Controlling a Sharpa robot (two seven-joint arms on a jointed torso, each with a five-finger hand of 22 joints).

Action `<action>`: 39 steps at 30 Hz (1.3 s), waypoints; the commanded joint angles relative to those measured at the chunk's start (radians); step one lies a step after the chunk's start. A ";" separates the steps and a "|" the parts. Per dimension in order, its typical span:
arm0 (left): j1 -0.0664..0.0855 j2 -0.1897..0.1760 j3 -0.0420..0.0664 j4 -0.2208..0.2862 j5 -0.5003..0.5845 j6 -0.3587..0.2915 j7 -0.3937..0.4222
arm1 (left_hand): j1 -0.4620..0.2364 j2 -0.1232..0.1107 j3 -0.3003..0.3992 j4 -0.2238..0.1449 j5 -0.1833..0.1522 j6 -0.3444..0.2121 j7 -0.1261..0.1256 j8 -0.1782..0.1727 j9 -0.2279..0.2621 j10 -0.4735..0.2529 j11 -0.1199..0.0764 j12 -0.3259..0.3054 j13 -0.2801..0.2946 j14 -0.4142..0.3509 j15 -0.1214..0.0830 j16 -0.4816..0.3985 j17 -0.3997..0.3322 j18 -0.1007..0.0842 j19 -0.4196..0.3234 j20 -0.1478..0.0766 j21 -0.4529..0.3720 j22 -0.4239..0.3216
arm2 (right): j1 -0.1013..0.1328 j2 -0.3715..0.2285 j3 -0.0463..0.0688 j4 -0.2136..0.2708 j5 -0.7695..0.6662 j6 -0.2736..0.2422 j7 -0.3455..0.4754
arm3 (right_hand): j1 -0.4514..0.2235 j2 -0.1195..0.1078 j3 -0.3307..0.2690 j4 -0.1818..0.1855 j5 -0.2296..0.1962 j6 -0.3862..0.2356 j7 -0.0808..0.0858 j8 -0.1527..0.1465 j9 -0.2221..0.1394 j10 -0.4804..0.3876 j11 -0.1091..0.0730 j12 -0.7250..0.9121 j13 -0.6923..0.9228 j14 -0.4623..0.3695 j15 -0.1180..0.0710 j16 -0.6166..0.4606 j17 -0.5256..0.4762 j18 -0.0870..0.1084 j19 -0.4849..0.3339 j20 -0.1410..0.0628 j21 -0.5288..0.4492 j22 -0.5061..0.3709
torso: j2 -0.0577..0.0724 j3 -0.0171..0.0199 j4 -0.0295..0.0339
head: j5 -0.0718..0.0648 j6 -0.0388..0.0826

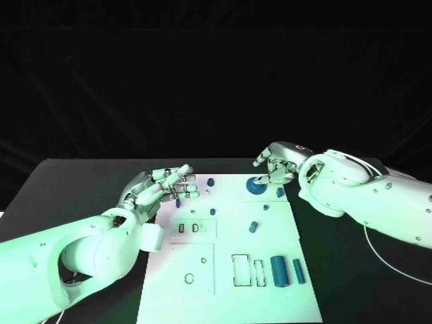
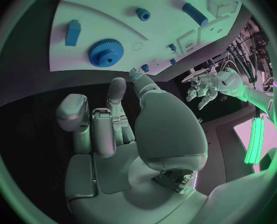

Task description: Assemble the parts on the task board

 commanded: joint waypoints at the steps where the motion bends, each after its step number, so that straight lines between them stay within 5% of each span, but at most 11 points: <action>1: 0.001 0.002 0.001 0.000 0.002 0.037 0.002 | 0.001 0.008 0.000 -0.005 0.004 0.003 0.002 -0.004 -0.001 -0.001 0.004 -0.003 0.000 0.003 0.006 -0.005 0.002 0.010 0.002 0.005 0.003 0.000 | 0.001 -0.002 0.001 -0.009 0.050 0.066 -0.042 | 0.012 0.008 -0.018 0.016 0.008 -0.001 0.002 0.004 0.001 -0.007 0.005 0.106 0.121 0.070 0.002 0.017 0.060 -0.013 0.008 0.001 0.010 0.016 | 0.000 0.0047 -0.0046 | 0.002 -0.002; 8: 0.001 0.005 0.001 -0.003 0.002 0.041 0.001 | 0.002 0.009 0.001 -0.006 0.004 0.003 0.001 -0.004 0.000 -0.001 0.003 -0.004 0.000 0.004 0.005 -0.005 0.002 0.010 0.002 0.005 0.003 0.000 | 0.000 0.015 0.000 -0.046 0.058 0.105 -0.050 | 0.035 0.013 -0.041 0.044 0.019 -0.006 0.007 0.004 0.001 -0.006 0.010 0.232 0.270 0.074 0.006 0.038 0.091 -0.016 0.011 0.007 0.026 0.037 | 0.000 0.0001 0.0015 | -0.009 -0.006; 39: 0.000 0.009 0.001 -0.010 0.002 0.045 -0.002 | 0.002 0.009 0.001 -0.007 0.004 0.004 0.001 -0.005 0.000 -0.001 0.003 -0.004 0.000 0.004 0.005 -0.005 0.003 0.010 0.003 0.005 0.003 0.000 | -0.030 0.083 -0.004 -0.117 0.001 0.152 -0.042 | 0.094 0.055 -0.006 0.028 -0.003 0.033 0.004 0.023 0.008 0.016 0.006 0.349 0.404 0.077 0.004 0.056 0.120 -0.019 0.016 0.006 0.045 0.064 | 0.002 -0.0011 0.0043 | -0.009 -0.016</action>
